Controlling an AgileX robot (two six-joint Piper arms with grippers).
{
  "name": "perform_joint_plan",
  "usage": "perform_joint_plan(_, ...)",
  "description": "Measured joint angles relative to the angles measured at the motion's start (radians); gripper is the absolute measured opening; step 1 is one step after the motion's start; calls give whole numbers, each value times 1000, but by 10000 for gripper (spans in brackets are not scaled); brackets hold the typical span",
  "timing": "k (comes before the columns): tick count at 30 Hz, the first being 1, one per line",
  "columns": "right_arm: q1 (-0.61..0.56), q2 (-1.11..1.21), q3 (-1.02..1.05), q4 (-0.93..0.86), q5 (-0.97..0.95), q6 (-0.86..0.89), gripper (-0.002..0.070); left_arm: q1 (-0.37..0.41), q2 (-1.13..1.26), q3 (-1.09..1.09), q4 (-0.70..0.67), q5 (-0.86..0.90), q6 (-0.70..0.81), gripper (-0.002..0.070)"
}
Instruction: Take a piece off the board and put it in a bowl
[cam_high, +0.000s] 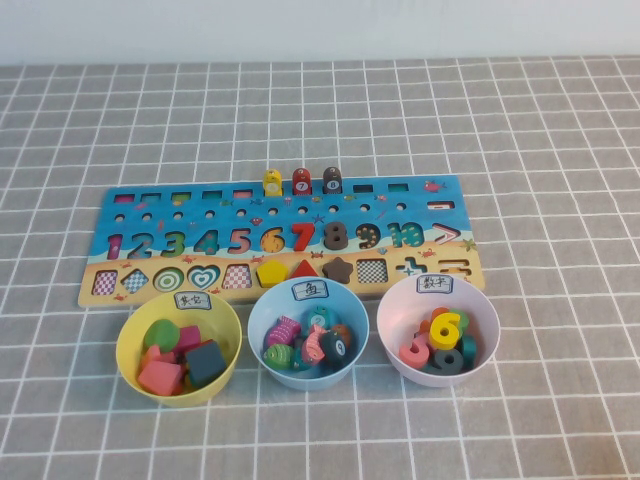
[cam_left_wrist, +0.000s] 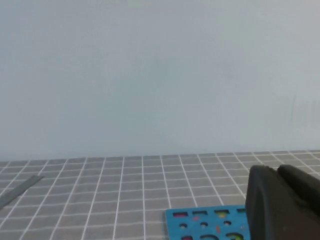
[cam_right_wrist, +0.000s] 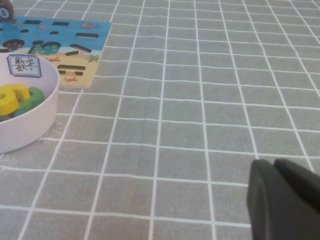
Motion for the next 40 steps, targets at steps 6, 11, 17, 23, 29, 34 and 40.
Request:
perform_joint_plan(6, 0, 0, 0, 0, 0, 0, -17, 4, -29, 61, 0, 69, 0, -3)
perform_joint_plan(11, 0, 0, 0, 0, 0, 0, -17, 4, -33, 61, 15, 192, 0, -3)
perform_joint_plan(17, 0, 0, 0, 0, 0, 0, -17, 4, -33, 61, 32, 390, 0, -3)
perform_joint_plan(23, 0, 0, 0, 0, 0, 0, -17, 4, -33, 61, 34, 419, 0, -3)
perform_joint_plan(29, 0, 0, 0, 0, 0, 0, -17, 4, -33, 61, 34, 419, 0, -3)
perform_joint_plan(34, 0, 0, 0, 0, 0, 0, -17, 4, -33, 61, 34, 419, 0, -3)
perform_joint_plan(40, 0, 0, 0, 0, 0, 0, -17, 4, -33, 61, 34, 419, 0, -3)
